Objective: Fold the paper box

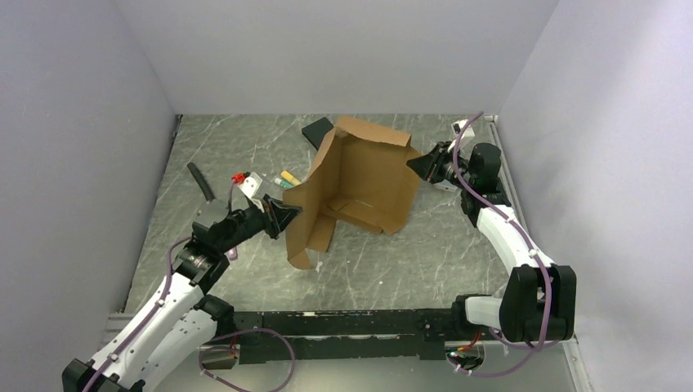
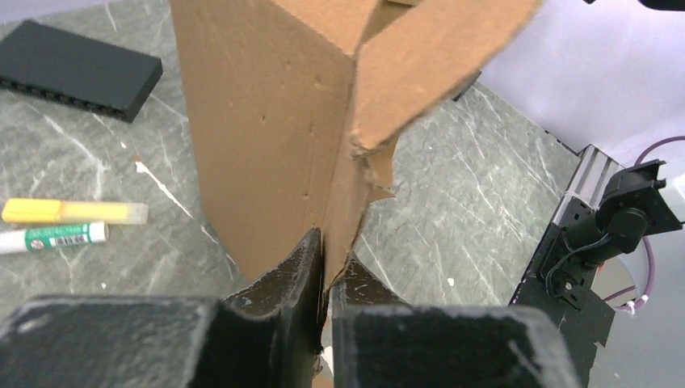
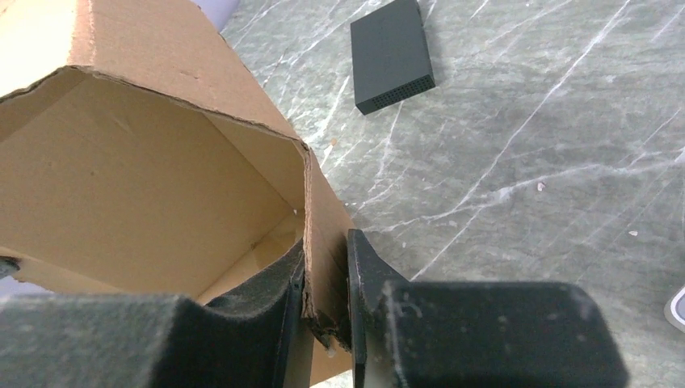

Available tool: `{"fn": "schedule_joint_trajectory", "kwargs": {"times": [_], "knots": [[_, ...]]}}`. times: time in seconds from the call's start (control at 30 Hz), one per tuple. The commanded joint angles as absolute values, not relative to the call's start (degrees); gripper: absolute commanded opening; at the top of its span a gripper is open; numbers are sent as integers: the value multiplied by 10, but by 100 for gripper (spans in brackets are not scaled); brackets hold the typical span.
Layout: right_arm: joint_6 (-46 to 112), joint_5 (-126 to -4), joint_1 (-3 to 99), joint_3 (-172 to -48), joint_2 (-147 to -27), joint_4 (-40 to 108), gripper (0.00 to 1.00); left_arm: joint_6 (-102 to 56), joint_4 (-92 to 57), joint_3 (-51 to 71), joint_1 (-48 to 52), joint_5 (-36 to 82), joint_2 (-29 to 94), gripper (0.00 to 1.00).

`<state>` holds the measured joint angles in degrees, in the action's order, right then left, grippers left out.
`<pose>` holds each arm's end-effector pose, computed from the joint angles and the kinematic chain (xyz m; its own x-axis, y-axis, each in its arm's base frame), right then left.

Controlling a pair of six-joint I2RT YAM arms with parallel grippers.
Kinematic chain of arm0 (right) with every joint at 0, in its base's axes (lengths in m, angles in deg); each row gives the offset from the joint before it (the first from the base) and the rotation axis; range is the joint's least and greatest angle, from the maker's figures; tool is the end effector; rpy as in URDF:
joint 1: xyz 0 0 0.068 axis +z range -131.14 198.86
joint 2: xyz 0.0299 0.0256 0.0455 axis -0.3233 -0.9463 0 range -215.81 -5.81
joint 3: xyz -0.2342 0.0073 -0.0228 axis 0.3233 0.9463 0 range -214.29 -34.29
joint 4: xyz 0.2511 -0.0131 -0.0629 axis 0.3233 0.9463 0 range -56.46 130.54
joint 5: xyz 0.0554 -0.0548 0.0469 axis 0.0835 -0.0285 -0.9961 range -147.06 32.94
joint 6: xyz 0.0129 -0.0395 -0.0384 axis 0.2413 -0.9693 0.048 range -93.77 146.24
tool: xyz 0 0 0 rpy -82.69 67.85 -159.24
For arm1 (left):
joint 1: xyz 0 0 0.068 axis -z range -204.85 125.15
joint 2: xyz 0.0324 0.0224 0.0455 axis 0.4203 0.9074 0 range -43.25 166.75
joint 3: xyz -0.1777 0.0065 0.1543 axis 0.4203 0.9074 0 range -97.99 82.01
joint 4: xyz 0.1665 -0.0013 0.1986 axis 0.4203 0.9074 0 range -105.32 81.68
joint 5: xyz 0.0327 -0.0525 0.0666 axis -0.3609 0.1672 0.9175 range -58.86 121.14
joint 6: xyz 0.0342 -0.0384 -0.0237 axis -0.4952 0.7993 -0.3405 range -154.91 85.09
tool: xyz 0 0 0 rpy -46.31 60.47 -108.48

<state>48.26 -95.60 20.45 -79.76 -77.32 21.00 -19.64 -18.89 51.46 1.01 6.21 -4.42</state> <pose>0.2942 0.0327 0.2500 -0.4515 0.2809 -0.8469 -0.4942 0.7116 0.4995 0.1752 -0.1034 0.2701 -0.2750 -0.1321 -0.9523 0.7268 0.6199 -0.2958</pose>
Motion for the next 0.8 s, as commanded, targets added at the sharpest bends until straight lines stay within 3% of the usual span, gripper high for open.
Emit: {"fn": "schedule_joint_trajectory", "kwargs": {"times": [0.0, 0.1, 0.27, 0.33, 0.47, 0.77], "knots": [[477, -953, 204, -794, -757, 180, 20, -169, -192, 534, 11, 92, -32, 17], [477, -953, 204, -794, -757, 180, 19, -168, -201, 540, 11, 101, -32, 32], [478, -955, 204, -793, -757, 178, 18, -172, -227, 550, 11, 99, -23, 35], [478, -957, 204, -792, -757, 176, 18, -176, -233, 549, 11, 99, -18, 32], [480, -966, 204, -791, -757, 172, 19, -189, -226, 536, 11, 96, -4, 0], [505, -1014, 192, -796, -751, 153, 37, -183, -244, 551, 11, 72, 1, 0]]}}
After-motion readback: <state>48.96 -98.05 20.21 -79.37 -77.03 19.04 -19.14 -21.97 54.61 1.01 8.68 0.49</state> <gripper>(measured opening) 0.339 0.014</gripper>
